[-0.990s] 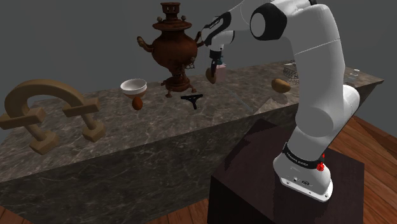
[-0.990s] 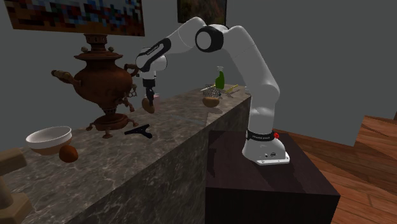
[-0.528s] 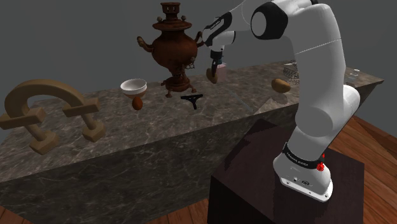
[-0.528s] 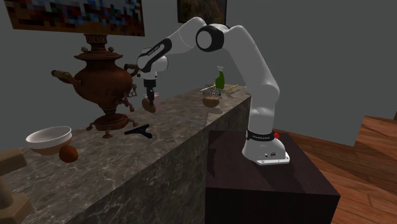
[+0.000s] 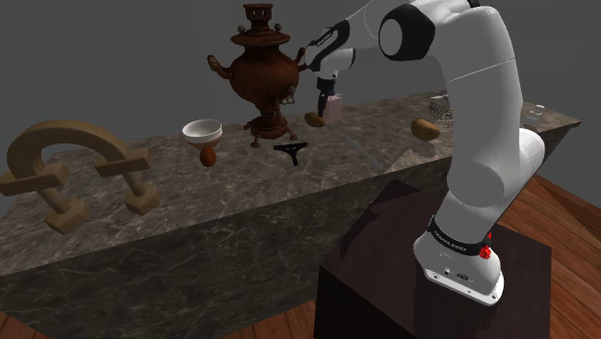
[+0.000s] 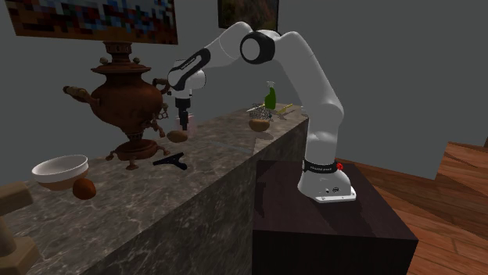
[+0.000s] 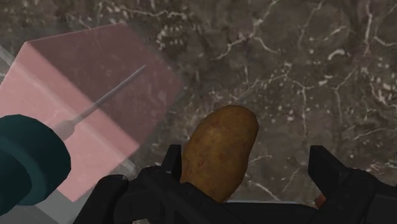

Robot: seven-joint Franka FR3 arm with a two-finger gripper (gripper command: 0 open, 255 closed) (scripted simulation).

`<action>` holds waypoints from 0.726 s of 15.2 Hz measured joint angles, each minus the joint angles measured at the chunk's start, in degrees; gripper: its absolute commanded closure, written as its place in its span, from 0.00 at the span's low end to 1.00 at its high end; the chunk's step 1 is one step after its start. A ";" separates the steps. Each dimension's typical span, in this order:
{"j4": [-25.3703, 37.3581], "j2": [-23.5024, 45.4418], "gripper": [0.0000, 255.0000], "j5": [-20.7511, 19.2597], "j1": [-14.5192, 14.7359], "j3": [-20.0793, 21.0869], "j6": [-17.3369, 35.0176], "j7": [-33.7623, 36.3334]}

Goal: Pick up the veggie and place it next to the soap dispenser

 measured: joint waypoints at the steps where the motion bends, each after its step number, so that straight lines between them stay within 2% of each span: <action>1: 0.10 -0.03 0.00 -0.34 0.02 -0.09 -1.15 0.13; 5: 2.03 -0.21 0.00 -1.18 -0.44 -0.44 -7.16 0.26; 11: 2.11 -0.39 0.00 -1.34 -0.41 -0.53 -8.00 0.41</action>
